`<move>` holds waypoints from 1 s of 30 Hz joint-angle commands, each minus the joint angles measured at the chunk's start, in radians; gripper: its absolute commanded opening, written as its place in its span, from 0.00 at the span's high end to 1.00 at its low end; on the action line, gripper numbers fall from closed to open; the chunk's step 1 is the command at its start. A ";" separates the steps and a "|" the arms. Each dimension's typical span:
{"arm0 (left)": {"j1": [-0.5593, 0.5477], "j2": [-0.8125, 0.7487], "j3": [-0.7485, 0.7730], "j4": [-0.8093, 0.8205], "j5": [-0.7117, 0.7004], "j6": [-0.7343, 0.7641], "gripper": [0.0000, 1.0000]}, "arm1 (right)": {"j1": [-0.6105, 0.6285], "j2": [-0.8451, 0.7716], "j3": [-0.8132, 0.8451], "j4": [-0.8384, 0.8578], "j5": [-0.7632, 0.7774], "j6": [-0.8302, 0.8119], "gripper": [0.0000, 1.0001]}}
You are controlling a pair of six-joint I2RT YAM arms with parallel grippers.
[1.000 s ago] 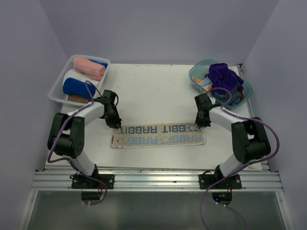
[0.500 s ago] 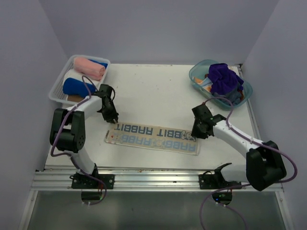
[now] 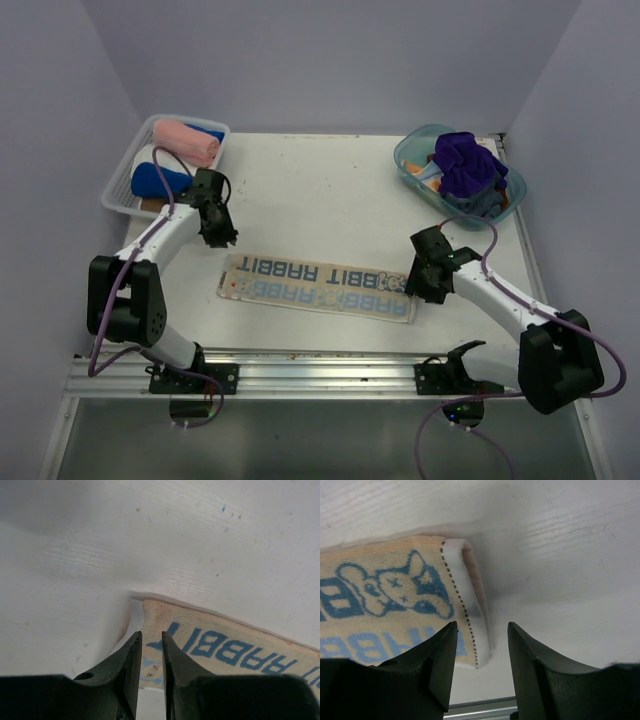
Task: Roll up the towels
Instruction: Fold the towel
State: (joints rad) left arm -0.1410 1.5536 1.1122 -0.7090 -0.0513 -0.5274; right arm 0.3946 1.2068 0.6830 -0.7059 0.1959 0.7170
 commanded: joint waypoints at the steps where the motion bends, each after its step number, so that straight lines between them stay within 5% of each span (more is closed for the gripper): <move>1: 0.009 0.006 -0.046 -0.001 -0.004 0.027 0.74 | -0.022 0.031 -0.031 0.052 -0.071 0.013 0.51; 7: 0.009 0.042 -0.090 0.040 0.013 0.030 0.75 | -0.020 0.117 -0.051 0.138 -0.127 0.019 0.56; 11: 0.009 0.072 -0.130 0.065 0.034 0.029 0.75 | -0.022 0.134 -0.037 0.122 -0.086 0.022 0.89; 14: 0.008 0.085 -0.170 0.097 0.079 0.023 0.76 | -0.028 0.096 -0.023 0.082 -0.029 0.024 1.00; 22: -0.146 0.114 -0.226 0.163 0.157 -0.058 0.76 | -0.054 -0.105 0.068 -0.118 0.192 -0.001 1.00; 30: -0.353 0.100 -0.229 0.165 0.209 -0.154 0.76 | -0.056 -0.136 0.325 -0.254 0.274 -0.139 1.00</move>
State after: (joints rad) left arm -0.4347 1.6329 0.9180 -0.5381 0.0952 -0.6285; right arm 0.3447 1.0847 0.9131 -0.8932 0.3950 0.6491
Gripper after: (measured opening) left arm 0.238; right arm 0.030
